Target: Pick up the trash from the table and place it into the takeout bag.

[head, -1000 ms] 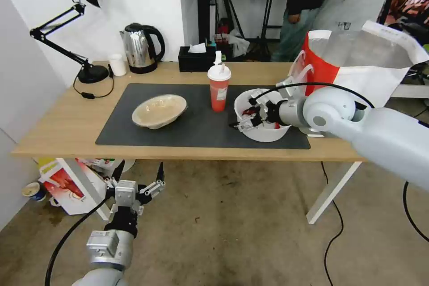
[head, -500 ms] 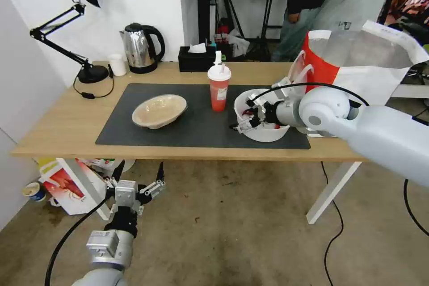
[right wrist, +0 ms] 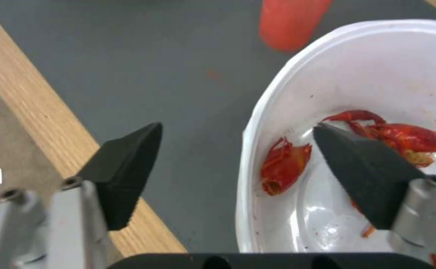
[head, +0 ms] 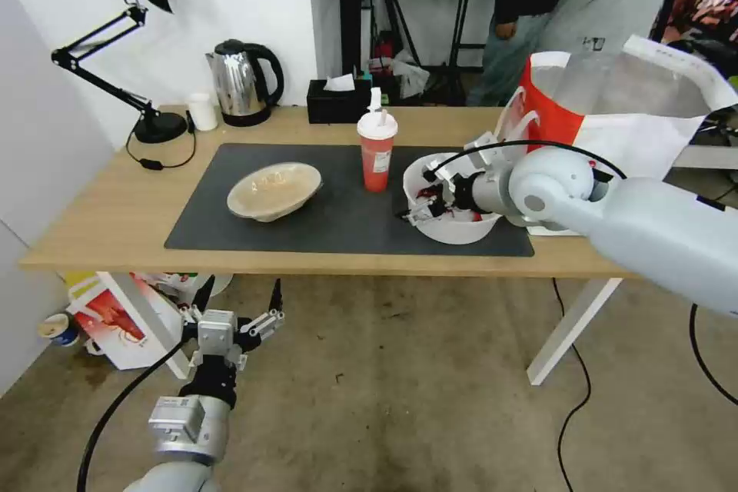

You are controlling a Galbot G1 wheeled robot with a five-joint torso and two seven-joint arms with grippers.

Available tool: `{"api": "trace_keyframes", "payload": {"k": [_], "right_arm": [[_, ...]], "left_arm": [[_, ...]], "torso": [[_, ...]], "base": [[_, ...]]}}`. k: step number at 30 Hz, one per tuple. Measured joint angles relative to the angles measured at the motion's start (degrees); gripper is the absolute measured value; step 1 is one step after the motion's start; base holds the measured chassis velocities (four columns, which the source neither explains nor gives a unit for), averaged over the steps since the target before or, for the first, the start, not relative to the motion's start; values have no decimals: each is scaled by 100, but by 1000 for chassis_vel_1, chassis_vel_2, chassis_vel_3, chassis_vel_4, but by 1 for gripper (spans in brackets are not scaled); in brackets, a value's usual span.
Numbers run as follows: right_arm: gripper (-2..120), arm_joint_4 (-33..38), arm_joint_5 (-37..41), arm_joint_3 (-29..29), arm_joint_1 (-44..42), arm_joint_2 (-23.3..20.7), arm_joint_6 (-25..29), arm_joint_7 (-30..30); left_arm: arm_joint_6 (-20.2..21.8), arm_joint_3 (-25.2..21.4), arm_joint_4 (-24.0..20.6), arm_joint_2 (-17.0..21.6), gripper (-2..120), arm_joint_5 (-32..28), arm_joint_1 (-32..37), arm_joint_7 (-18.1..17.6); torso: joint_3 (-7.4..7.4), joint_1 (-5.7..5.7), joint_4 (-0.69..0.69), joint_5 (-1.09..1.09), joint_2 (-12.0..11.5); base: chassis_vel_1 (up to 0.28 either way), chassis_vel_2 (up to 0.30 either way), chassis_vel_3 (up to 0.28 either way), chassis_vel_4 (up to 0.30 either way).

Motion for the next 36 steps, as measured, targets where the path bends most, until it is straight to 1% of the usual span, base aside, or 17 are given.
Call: {"api": "trace_keyframes", "payload": {"k": [1, 3, 4, 6, 7, 11, 12, 13, 16, 17, 18, 21, 22, 23, 25, 36], "right_arm": [[75, 0, 0, 0, 0, 0, 0, 0], [70, -24, -5, -1, -24, 13, 0, -3], [65, -45, -9, -1, -49, 21, 0, -5], [58, -58, -10, -1, -85, 40, 0, -12], [58, -58, -10, -1, -85, 40, 0, -12], [41, -113, -16, -1, -126, 83, 0, -28], [41, -113, -16, -1, -126, 83, 0, -28], [37, -125, -16, -1, -128, 89, 0, -29], [23, -157, -17, -1, -142, 121, 0, -41], [23, -157, -17, -1, -142, 121, 0, -41], [19, -169, -17, -2, -144, 128, 0, -44], [5, -181, -18, -6, -157, 133, 1, -47], [5, -181, -18, -6, -157, 133, 1, -47], [1, -183, -18, -5, -159, 134, 1, -48], [0, -189, -18, -6, -162, 134, 1, -51], [0, -197, -16, 6, -181, 118, 3, -63]], "left_arm": [[0, 0, 0, 0, 100, 0, 0, 0], [0, 0, 0, 0, 100, 0, 0, 0], [0, 0, 0, 0, 100, 0, 0, 0], [0, 0, 0, 0, 100, 0, 0, 0], [0, 0, 0, 0, 100, 0, 0, 0], [0, 0, 0, 0, 100, 0, 0, 0], [0, 0, 0, 0, 100, 0, 0, 0], [0, 0, 0, 0, 100, 0, 0, 0], [0, 0, 0, 0, 100, 0, 0, 0], [0, 0, 0, 0, 100, 0, 0, 0], [0, 0, 0, 0, 100, 0, 0, 0], [0, 0, 0, 0, 100, 0, 0, 0], [0, 0, 0, 0, 100, 0, 0, 0], [0, 0, 0, 0, 100, 0, 0, 0], [0, 0, 0, 0, 100, 0, 0, 0], [0, 0, 0, 0, 100, 0, 0, 0]], "torso": [[0, 0, 0, 0, 0], [0, 0, 0, -1, 0], [0, 0, -1, 0, 0], [0, 0, -1, 0, 0], [0, 0, -1, 0, 0], [0, 0, 0, 0, 0], [0, 0, 0, 0, 0], [0, 0, 0, -1, 0], [0, 0, 0, -1, 0], [0, 0, 0, -1, 0], [0, 0, 0, -1, 0], [-1, 0, -1, -1, 0], [-1, 0, -1, -1, 0], [0, 0, -1, -1, 0], [0, 0, -1, -1, 0], [-1, 0, 0, 0, 0]], "base": [[0, 0, 0, 0], [0, 0, 0, 0], [0, 0, 0, 0], [0, 0, 0, 0], [0, 0, 0, 0], [0, 0, 0, 0], [0, 0, 0, 0], [0, 0, 0, 0], [0, 0, 0, 0], [0, 0, 0, 0], [0, 0, 0, 0], [0, 0, 0, 0], [0, 0, 0, 0], [0, 0, 0, 0], [0, 0, 0, 0], [0, 0, 0, 0]]}}
